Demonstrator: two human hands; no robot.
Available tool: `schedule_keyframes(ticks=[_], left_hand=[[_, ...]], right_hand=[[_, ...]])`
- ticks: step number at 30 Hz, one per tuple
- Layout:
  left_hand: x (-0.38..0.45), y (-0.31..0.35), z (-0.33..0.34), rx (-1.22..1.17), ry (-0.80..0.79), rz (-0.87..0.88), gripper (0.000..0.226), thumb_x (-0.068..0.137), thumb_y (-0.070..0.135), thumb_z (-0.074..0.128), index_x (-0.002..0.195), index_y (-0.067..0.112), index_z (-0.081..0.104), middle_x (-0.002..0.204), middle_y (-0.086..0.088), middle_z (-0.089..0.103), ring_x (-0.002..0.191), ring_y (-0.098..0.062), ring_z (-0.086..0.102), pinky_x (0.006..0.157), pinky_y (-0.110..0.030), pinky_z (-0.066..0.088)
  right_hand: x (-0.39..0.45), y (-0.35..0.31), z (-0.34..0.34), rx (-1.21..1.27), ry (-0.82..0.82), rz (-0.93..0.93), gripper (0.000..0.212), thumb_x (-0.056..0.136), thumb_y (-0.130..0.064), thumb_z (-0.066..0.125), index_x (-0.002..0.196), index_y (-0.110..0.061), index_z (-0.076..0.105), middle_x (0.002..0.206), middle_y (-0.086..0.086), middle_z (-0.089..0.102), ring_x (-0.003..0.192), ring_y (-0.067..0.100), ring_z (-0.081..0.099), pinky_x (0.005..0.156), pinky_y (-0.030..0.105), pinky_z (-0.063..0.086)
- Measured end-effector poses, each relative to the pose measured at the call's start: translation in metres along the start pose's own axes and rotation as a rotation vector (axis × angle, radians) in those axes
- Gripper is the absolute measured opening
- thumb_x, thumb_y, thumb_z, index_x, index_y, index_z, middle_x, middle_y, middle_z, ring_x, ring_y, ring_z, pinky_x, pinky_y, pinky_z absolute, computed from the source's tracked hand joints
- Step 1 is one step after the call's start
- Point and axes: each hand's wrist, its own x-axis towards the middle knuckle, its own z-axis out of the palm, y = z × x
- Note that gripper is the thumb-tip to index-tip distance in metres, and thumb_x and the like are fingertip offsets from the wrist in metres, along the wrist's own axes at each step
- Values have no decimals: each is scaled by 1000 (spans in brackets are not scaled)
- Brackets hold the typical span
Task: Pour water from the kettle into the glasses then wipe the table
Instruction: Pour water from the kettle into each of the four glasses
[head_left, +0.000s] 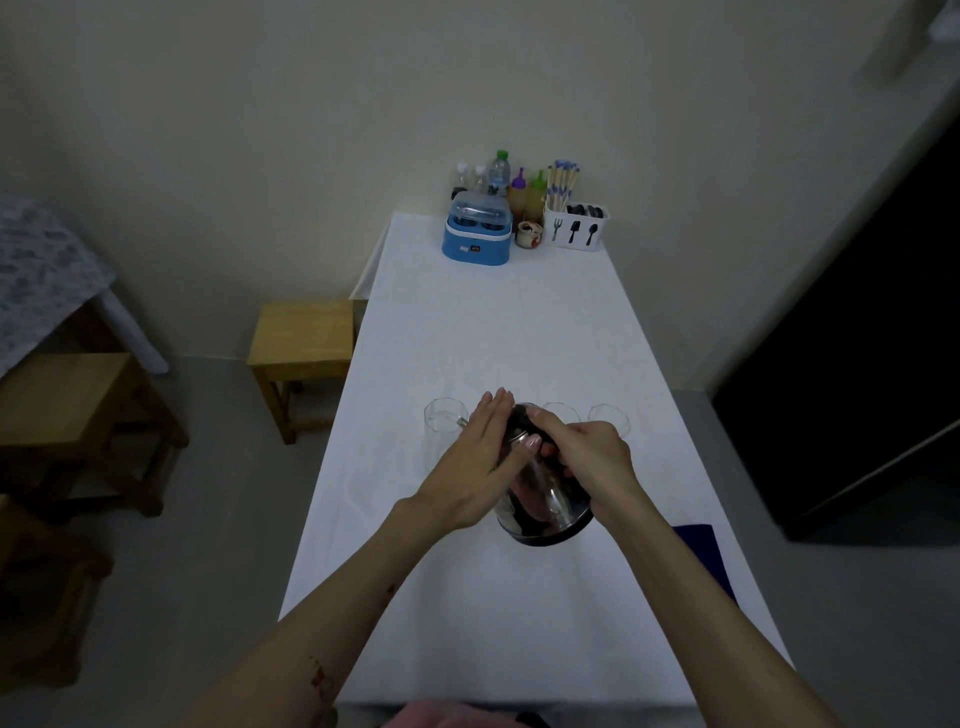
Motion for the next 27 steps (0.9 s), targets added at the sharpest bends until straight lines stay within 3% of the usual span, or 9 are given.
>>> schedule_keyframes(ticks=[11,27], left_hand=[[2,-1,0,-17,16,4,72,97,59,28,154,22,4,162,11,2,146,0,-8,115,-22,2],[2,1,0,-28,4,-2,74,96,61,27,154,22,3,162,11,1,146,1,-8,114,-20,1]], right_hand=[[-1,-6,0,9,-12,-8,48,79,-58,71,69,-11,75,65,-1,72,59,11,62,59,25,48],[0,-5,-1,6,-16,-3,48,78,-58,71,72,-11,76,71,1,75,64,14,64,63,27,50]])
